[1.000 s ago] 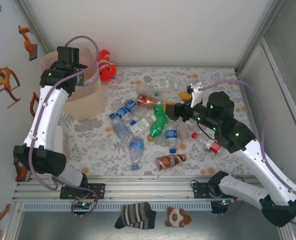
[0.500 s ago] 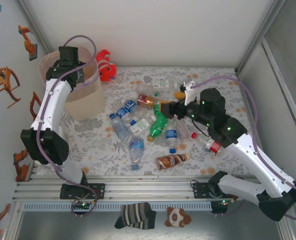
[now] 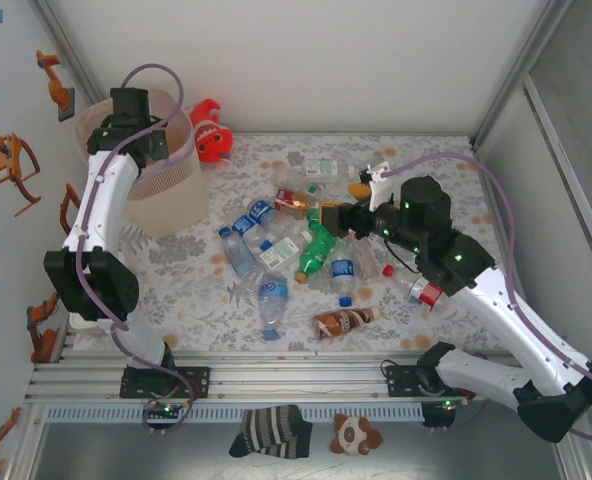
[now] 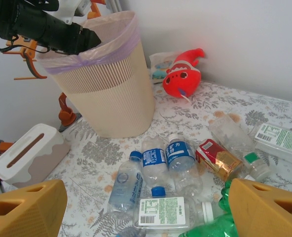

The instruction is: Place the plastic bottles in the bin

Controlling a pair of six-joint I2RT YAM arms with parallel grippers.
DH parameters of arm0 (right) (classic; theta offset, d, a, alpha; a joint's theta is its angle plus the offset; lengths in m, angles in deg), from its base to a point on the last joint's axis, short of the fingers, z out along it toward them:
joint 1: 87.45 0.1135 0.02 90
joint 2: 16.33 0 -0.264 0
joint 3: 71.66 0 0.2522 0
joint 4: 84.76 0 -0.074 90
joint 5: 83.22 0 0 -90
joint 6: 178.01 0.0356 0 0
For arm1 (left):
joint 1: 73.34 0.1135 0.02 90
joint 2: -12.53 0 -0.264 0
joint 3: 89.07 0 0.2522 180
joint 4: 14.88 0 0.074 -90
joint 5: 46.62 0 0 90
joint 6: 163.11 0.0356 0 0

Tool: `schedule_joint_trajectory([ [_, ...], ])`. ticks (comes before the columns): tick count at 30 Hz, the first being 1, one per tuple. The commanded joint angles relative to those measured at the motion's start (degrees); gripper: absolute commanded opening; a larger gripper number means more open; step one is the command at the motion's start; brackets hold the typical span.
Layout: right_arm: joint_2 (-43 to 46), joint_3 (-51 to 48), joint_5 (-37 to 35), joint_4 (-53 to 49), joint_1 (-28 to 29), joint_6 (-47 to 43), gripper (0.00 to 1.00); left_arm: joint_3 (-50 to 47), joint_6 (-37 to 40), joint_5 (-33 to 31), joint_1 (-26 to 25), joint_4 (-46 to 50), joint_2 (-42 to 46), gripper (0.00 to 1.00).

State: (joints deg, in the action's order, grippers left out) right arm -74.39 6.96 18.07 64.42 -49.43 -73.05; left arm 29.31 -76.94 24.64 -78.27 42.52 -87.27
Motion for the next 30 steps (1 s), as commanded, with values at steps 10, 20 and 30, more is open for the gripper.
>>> schedule_joint_trajectory([
  [10,1.18,1.17,0.23,0.63,0.3,-0.26,0.84,-0.18,-2.95,-4.31,0.79,0.4,3.45,0.55],
  [20,1.64,1.06,-0.21,-0.2,0.27,-0.21,0.84,-0.72,-4.33,-0.8,3.91,0.3,-2.45,0.58],
  [30,1.9,0.53,-0.65,-0.3,0.26,0.07,0.84,-4.37,-6.04,2.86,4.67,-2.06,-4.97,0.6],
])
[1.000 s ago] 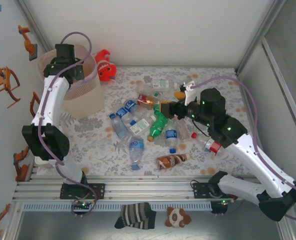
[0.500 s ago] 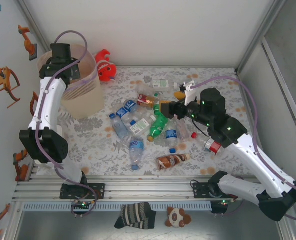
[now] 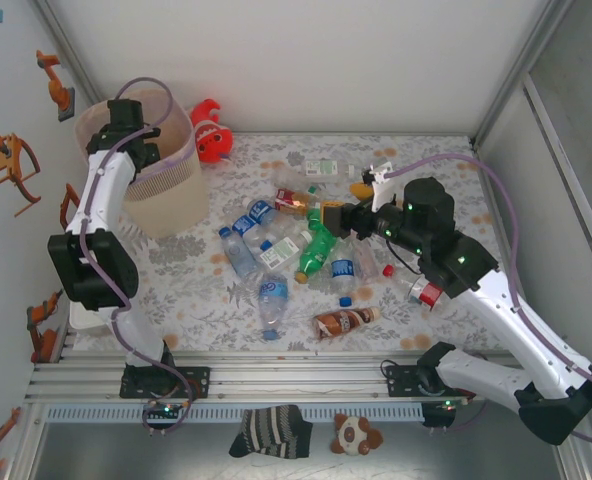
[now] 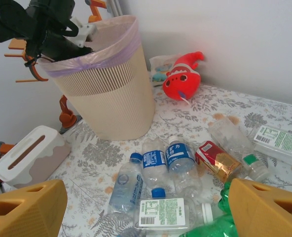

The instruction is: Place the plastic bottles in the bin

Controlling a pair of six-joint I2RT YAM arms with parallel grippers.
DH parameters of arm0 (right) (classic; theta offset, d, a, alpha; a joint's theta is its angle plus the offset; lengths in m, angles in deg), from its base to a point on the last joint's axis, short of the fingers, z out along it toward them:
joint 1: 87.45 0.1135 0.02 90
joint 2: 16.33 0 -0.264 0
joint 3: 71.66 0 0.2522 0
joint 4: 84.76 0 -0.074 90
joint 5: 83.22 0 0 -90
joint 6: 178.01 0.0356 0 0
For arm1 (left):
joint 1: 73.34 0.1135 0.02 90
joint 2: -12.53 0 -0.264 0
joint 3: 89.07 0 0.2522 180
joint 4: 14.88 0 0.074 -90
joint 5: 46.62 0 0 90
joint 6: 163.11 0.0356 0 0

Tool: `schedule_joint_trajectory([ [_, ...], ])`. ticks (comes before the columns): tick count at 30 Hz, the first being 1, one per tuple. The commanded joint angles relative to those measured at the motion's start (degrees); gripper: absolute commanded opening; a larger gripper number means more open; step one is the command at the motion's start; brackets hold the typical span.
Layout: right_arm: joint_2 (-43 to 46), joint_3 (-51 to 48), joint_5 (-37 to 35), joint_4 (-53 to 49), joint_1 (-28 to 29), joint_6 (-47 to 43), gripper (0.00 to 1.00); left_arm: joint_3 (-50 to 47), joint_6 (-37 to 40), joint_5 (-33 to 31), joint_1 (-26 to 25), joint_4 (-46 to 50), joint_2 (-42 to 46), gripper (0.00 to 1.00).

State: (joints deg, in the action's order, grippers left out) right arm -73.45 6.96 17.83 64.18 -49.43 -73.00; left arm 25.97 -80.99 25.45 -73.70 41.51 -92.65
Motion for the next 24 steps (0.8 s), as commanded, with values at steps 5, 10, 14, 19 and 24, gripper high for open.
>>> schedule_joint_trajectory([
  [5,1.14,0.88,-0.9,-0.89,0.3,-0.06,0.84,-0.82,-2.67,4.4,0.1,-0.28,1.91,0.72],
  [10,1.4,0.88,-1.77,-1.51,0.3,-0.3,0.84,-0.05,-2.24,5.52,0.01,0.74,5.5,0.78],
  [14,0.79,1.06,-2.34,-1.68,0.3,0.24,0.84,0.15,-1.72,6.69,0.01,1.53,8.4,0.8],
  [19,-0.62,1.5,-4.22,-2.67,0.3,1.29,0.84,-1.06,-1.2,10.2,0.01,2.15,12.14,0.8],
  [24,-3.37,3.39,-10.21,-7.88,0.3,2.76,0.84,-2.51,-0.51,17.98,-0.12,2.45,16.62,0.8],
])
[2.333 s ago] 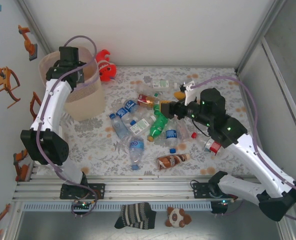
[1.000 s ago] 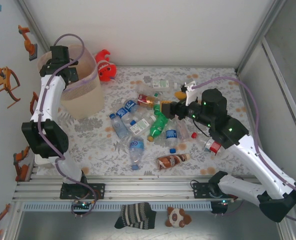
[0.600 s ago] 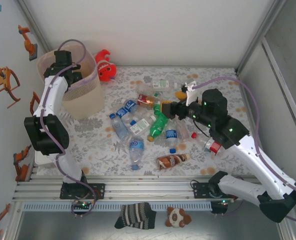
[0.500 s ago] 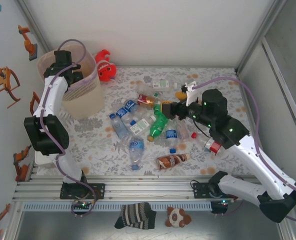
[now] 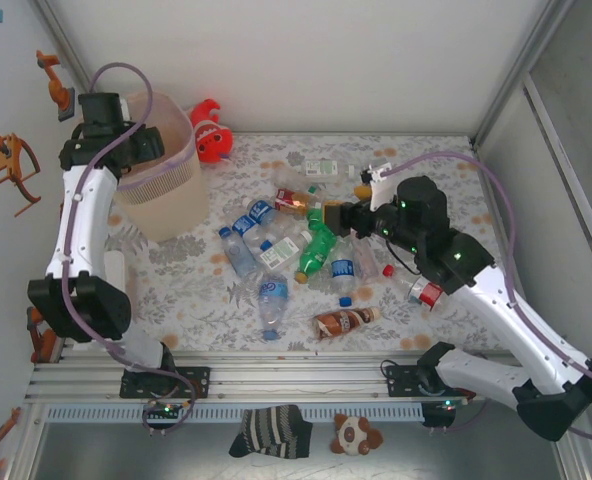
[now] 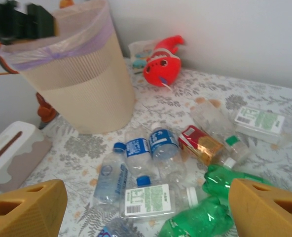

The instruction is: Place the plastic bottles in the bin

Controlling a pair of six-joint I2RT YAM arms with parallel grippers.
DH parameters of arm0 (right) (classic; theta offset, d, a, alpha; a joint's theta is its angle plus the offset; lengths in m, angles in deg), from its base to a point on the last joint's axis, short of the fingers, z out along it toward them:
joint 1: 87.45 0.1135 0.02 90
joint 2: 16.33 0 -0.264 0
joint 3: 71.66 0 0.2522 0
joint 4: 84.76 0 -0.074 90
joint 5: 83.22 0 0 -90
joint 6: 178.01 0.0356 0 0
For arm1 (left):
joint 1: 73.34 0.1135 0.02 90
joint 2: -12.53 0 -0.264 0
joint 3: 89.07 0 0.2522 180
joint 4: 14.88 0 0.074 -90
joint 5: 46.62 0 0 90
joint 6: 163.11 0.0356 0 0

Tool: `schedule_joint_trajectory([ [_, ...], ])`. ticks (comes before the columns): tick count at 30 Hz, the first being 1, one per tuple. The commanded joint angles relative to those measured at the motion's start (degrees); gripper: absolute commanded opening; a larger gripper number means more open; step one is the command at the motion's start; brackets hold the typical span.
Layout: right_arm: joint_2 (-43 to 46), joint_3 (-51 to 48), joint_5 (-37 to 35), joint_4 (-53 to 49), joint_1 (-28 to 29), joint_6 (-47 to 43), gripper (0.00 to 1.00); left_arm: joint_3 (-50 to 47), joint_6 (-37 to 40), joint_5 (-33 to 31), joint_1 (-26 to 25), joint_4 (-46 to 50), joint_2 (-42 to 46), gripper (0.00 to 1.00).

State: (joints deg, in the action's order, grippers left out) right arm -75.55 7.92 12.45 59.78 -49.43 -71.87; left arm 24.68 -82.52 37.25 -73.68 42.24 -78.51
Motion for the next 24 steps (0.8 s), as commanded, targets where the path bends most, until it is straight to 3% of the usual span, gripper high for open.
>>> schedule_joint_trajectory([
  [1,-1.93,2.68,-6.02,-4.43,0.3,1.98,0.84,-1.15,1.14,7.72,-0.19,2.13,3.19,0.79],
  [7,-6.56,3.48,-6.34,-6.9,0.11,2.87,0.84,-3.31,1.21,13.9,-2.89,3.66,8.17,0.79],
  [24,-13.82,-0.52,-6.41,-13.68,-0.8,4.5,0.76,-19.96,-6.32,12.26,-20.38,1.82,17.13,0.74],
])
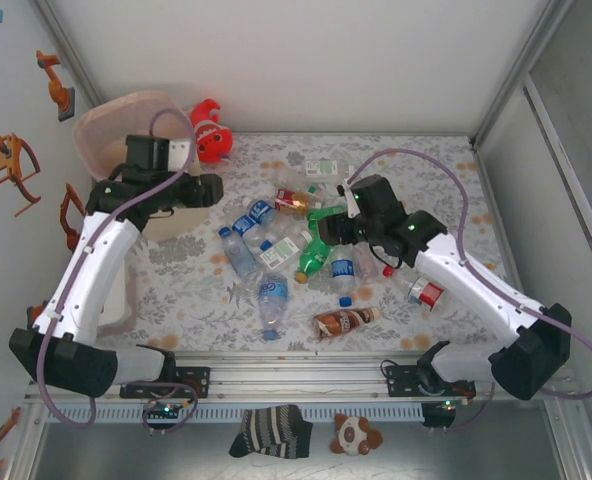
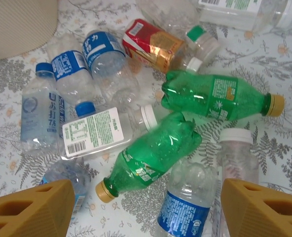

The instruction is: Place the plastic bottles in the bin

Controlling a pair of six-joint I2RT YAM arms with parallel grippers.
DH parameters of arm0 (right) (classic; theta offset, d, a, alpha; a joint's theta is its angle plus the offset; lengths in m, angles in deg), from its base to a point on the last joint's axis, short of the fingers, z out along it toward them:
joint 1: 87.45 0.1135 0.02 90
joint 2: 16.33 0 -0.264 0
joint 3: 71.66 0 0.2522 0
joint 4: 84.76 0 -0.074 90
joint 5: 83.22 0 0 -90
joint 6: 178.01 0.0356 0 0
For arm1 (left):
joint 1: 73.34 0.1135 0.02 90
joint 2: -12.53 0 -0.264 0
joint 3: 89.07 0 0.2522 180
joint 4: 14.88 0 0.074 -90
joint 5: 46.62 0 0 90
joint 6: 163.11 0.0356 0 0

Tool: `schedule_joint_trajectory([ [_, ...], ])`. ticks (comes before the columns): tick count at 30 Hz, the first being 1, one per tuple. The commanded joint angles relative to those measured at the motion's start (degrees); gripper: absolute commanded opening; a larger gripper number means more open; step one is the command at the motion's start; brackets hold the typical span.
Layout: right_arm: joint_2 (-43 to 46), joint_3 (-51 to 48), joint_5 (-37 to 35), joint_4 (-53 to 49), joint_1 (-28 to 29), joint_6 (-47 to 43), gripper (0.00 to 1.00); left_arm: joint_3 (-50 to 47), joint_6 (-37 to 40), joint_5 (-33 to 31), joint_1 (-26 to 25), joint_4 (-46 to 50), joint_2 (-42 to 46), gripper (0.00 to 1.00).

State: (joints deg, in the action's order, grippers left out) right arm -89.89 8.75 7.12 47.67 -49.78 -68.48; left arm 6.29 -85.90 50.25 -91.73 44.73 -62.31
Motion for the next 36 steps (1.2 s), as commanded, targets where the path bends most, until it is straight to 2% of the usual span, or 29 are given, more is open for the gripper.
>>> schedule_joint_trajectory([
  [1,0.52,-2.01,-1.21,-1.55,-0.58,1.21,0.76,-2.44,-3.68,-1.51,-3.9,-0.75,1.02,0.74],
  [10,1.4,-5.89,-4.35,-2.55,-3.21,-0.19,0.76,-11.95,-11.07,-10.13,-17.16,-1.6,2.04,0.74],
  [17,0.48,-6.41,-3.68,-3.11,-6.96,-2.6,0.74,-17.63,-16.7,-13.16,-25.27,-2.16,0.01,0.74],
  [25,0.06,-6.36,-3.24,-2.64,-8.11,-3.24,0.74,-22.13,-25.88,-17.24,-34.34,-2.16,-4.06,0.77],
  [30,-0.61,-5.6,-1.98,-1.88,-8.58,-3.53,0.74,-22.5,-29.12,-17.4,-37.56,-3.62,-9.44,0.84],
  [36,-1.53,-4.56,-0.78,-1.64,-8.75,-3.62,0.74,-21.76,-32.41,-15.23,-38.9,-7.92,-15.77,0.87],
])
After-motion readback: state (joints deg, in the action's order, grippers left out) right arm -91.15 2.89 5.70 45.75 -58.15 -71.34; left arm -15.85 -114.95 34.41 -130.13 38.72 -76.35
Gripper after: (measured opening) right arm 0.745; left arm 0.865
